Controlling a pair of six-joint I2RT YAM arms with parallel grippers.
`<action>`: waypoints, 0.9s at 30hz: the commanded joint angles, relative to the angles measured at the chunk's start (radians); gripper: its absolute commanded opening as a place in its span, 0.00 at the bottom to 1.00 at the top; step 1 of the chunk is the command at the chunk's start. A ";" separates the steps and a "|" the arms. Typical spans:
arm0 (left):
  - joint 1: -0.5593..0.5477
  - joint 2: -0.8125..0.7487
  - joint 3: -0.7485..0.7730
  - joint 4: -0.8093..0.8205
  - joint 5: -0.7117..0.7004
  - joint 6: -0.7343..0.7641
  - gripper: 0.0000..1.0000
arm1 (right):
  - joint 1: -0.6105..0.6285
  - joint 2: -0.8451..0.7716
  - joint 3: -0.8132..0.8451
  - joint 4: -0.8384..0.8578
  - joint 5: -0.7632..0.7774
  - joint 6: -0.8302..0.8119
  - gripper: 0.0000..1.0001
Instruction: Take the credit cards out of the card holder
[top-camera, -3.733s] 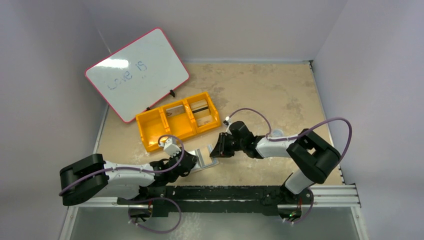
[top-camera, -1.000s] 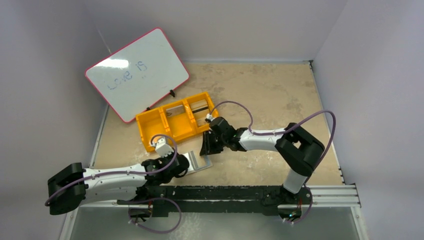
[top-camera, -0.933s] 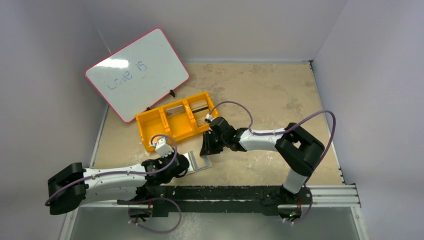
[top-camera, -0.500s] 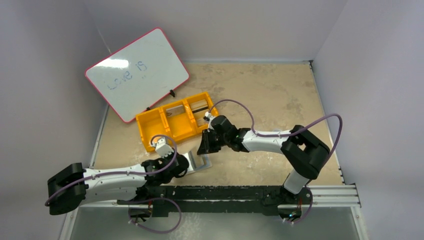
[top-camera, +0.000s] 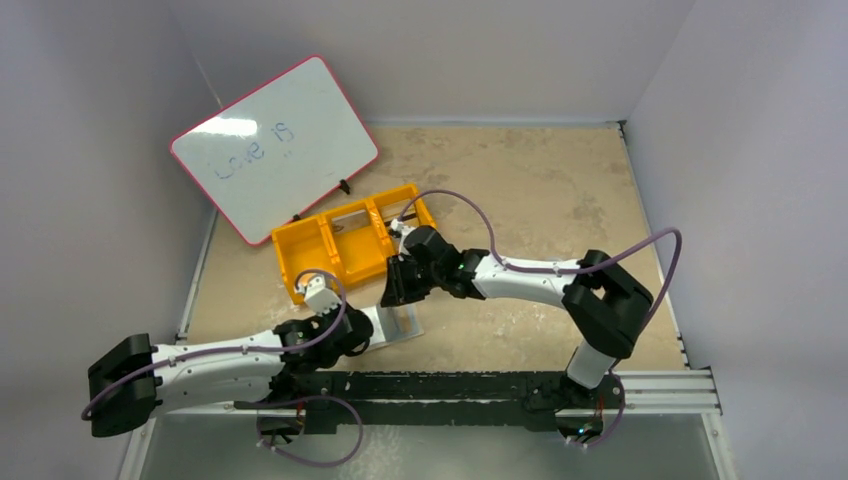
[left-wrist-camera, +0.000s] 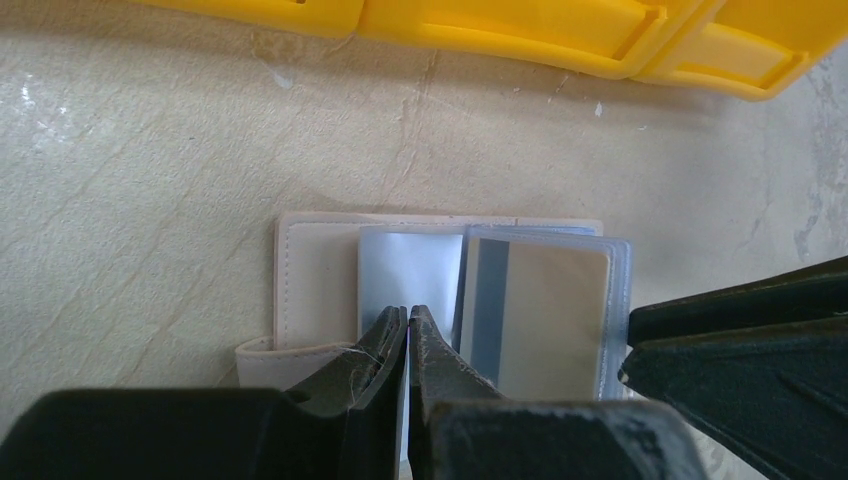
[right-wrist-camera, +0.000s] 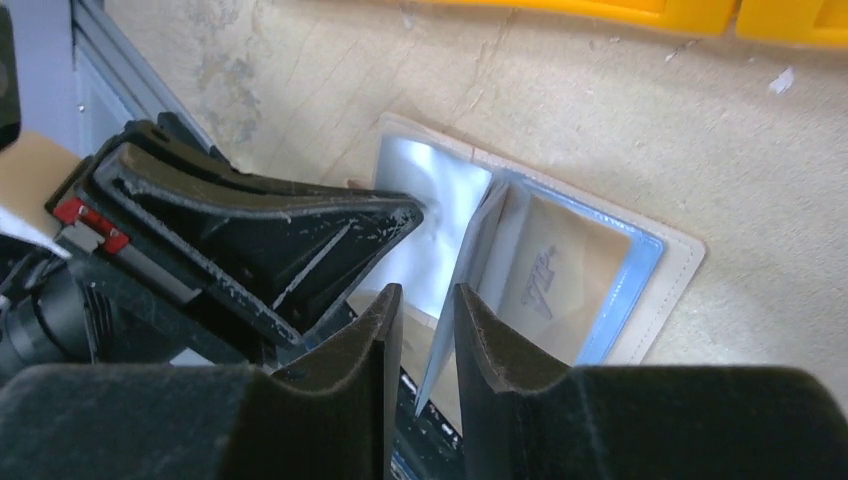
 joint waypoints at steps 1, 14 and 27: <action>-0.005 -0.010 0.053 -0.036 -0.045 0.009 0.04 | 0.024 0.019 0.092 -0.146 0.137 -0.040 0.28; -0.005 -0.044 0.076 -0.115 -0.070 0.002 0.04 | 0.074 0.068 0.199 -0.310 0.292 -0.062 0.24; -0.005 -0.056 0.105 -0.222 -0.102 -0.015 0.04 | 0.098 0.085 0.244 -0.384 0.375 -0.061 0.24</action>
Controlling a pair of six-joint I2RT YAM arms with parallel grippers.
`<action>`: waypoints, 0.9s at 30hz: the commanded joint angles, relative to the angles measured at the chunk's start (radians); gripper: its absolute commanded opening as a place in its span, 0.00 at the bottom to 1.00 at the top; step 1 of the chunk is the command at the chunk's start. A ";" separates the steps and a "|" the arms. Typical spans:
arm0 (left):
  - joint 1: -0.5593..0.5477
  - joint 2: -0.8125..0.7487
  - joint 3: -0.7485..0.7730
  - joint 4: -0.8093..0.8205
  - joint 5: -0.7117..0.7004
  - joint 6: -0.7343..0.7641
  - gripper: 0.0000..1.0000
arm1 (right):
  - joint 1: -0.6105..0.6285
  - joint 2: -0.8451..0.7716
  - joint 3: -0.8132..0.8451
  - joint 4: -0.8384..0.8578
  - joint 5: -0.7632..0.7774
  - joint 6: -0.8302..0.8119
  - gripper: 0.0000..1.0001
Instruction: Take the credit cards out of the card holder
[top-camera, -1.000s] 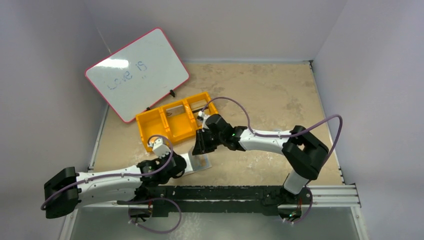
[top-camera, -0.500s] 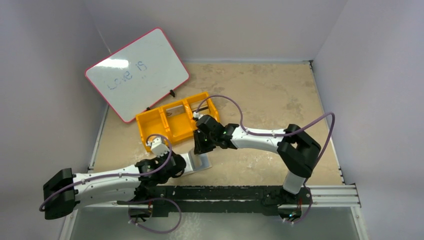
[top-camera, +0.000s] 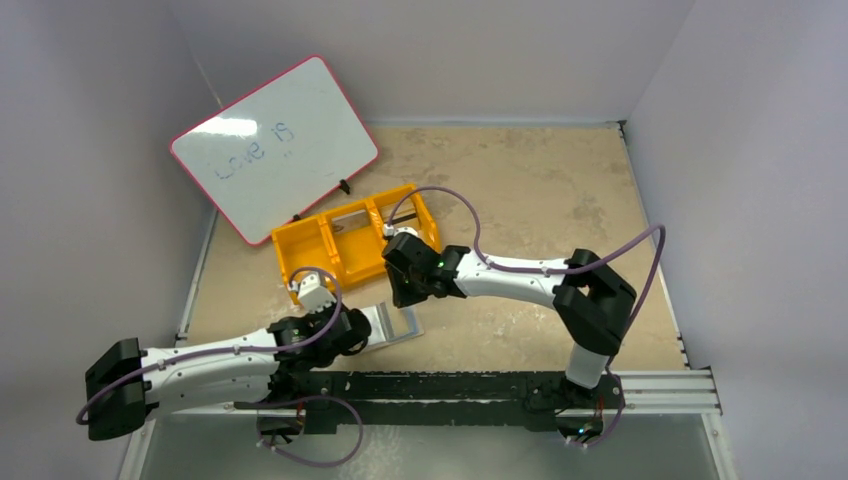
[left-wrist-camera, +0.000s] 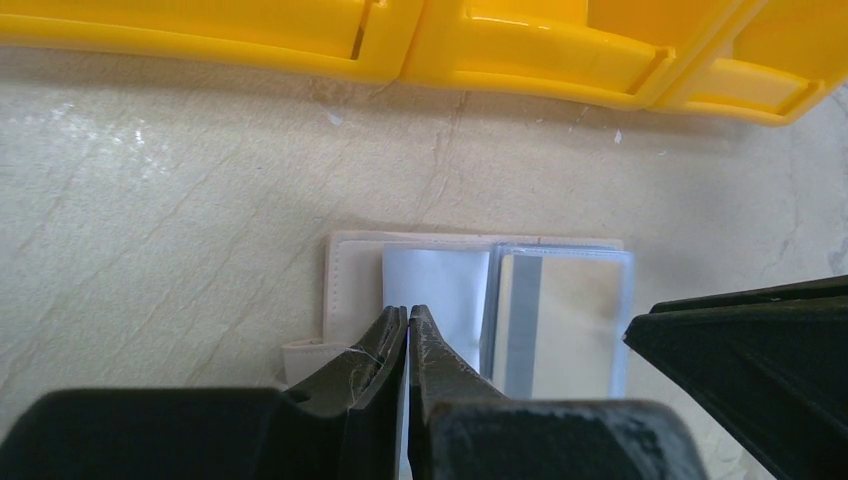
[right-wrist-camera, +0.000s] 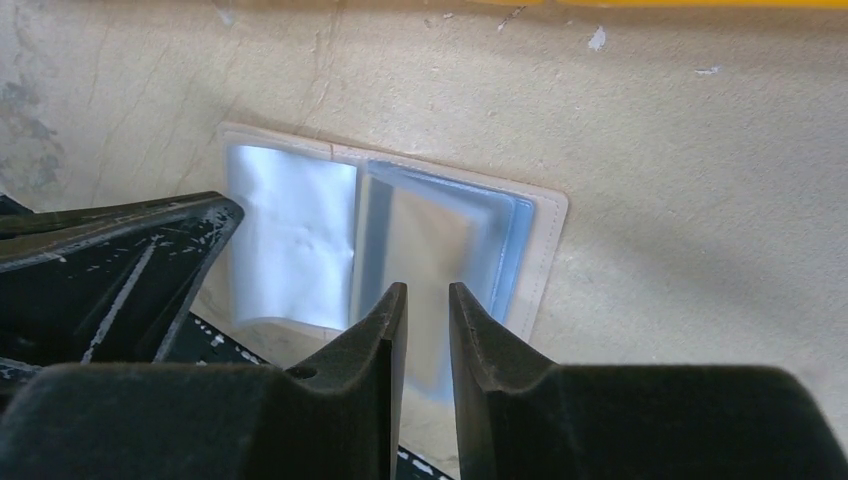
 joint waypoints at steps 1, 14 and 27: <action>-0.006 -0.017 0.051 -0.075 -0.059 -0.019 0.04 | 0.009 0.008 0.038 -0.010 0.017 -0.013 0.24; -0.005 0.021 -0.073 0.042 0.018 -0.052 0.05 | 0.007 0.002 -0.050 0.086 -0.081 0.038 0.34; -0.006 0.091 -0.107 0.145 0.063 -0.048 0.00 | -0.015 -0.069 -0.176 0.100 -0.105 0.107 0.44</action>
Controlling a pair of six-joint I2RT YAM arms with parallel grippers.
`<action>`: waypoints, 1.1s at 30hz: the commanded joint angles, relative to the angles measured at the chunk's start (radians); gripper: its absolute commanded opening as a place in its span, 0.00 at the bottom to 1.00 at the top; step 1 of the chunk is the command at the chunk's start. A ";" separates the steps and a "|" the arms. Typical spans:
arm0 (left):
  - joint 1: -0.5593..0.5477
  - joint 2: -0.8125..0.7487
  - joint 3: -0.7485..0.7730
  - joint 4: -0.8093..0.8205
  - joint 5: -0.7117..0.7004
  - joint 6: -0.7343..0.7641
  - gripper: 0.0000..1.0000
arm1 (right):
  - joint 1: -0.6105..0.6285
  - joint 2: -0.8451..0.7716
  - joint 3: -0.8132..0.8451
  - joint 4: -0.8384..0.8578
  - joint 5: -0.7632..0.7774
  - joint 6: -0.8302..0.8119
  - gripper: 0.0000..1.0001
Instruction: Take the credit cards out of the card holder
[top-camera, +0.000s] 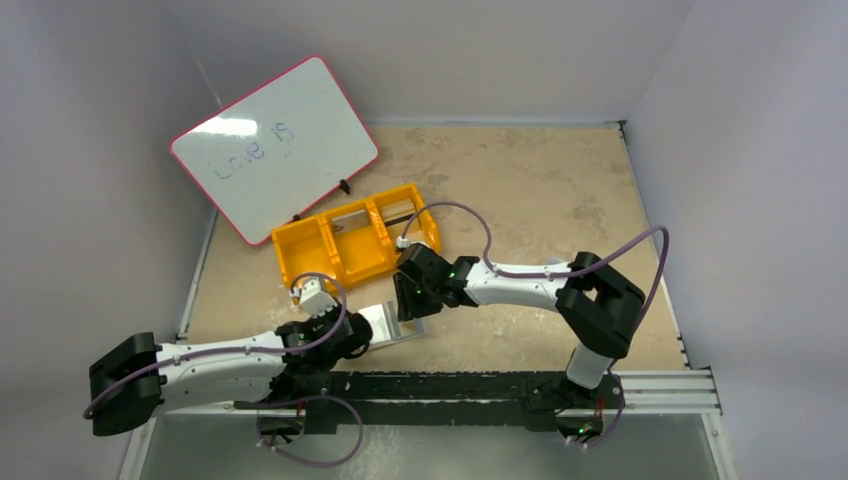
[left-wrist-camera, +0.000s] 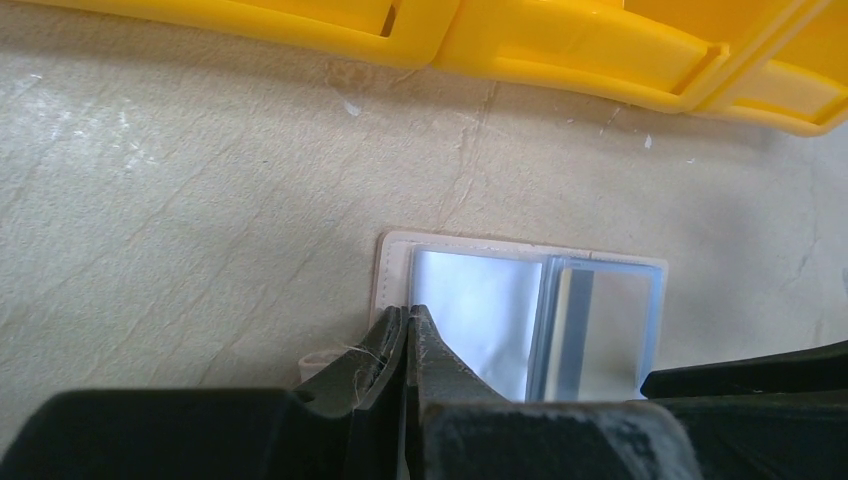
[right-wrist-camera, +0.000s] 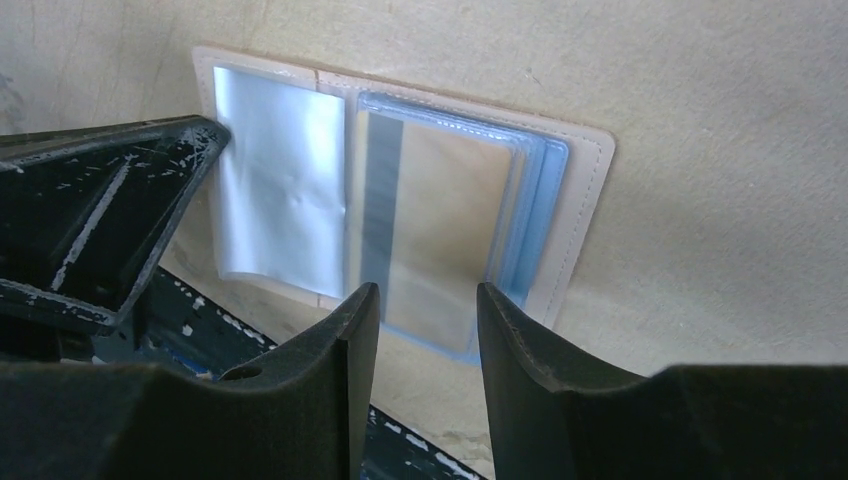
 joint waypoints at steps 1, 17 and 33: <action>-0.006 0.035 -0.023 0.029 0.058 -0.003 0.00 | -0.006 -0.027 -0.032 0.013 -0.017 0.041 0.44; -0.005 0.049 -0.024 0.070 0.070 0.012 0.00 | -0.052 -0.010 -0.091 0.170 -0.114 0.045 0.43; -0.005 0.055 -0.016 0.084 0.060 0.011 0.00 | -0.037 -0.012 0.055 0.122 -0.107 -0.065 0.35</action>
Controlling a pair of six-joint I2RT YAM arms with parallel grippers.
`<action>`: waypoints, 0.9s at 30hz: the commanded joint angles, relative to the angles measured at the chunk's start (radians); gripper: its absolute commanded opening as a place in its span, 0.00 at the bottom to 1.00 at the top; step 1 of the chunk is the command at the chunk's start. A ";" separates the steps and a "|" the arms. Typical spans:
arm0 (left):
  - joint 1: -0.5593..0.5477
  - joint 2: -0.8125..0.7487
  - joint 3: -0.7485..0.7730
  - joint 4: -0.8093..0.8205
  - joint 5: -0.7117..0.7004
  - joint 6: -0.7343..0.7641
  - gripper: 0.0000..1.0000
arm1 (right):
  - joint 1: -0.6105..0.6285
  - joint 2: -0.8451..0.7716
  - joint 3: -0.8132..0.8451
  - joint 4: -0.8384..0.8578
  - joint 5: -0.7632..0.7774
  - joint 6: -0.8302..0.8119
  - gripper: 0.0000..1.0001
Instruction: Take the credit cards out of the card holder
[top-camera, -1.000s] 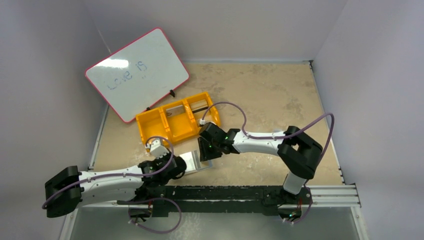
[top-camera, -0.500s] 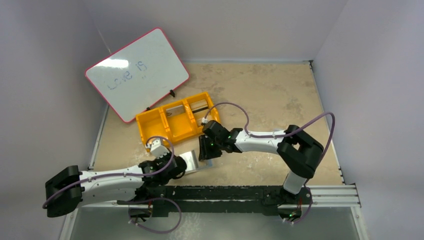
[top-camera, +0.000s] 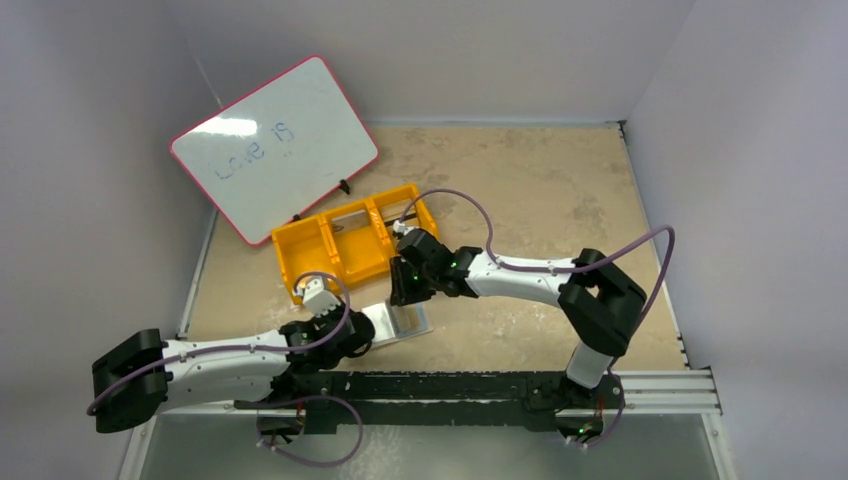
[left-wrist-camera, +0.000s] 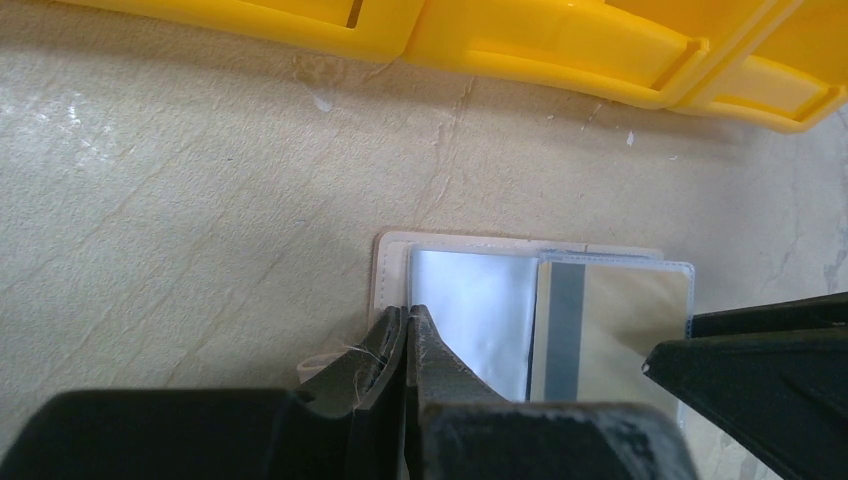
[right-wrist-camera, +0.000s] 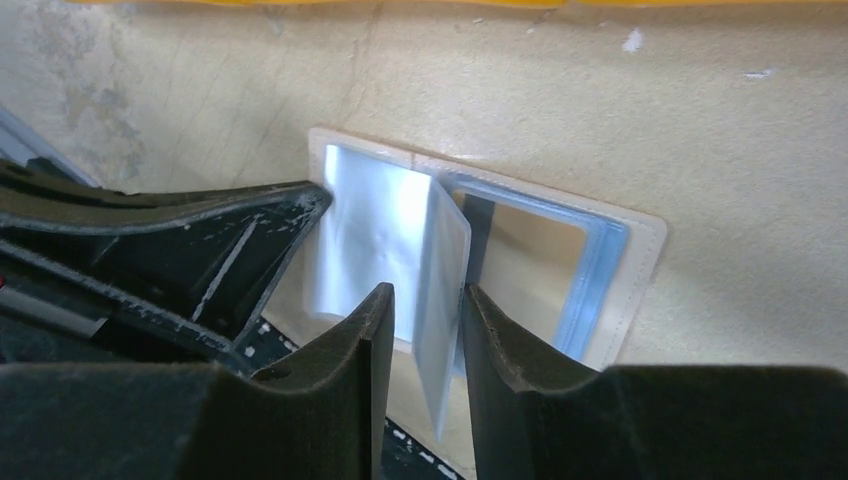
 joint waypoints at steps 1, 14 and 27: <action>-0.006 0.013 -0.017 0.001 0.055 0.000 0.00 | 0.010 -0.006 0.013 0.084 -0.119 -0.062 0.36; -0.006 -0.106 0.013 -0.161 -0.002 -0.049 0.05 | 0.012 -0.022 -0.060 0.287 -0.365 -0.044 0.41; -0.006 -0.139 0.052 -0.140 -0.002 0.029 0.27 | -0.012 0.031 -0.093 0.243 -0.293 -0.035 0.38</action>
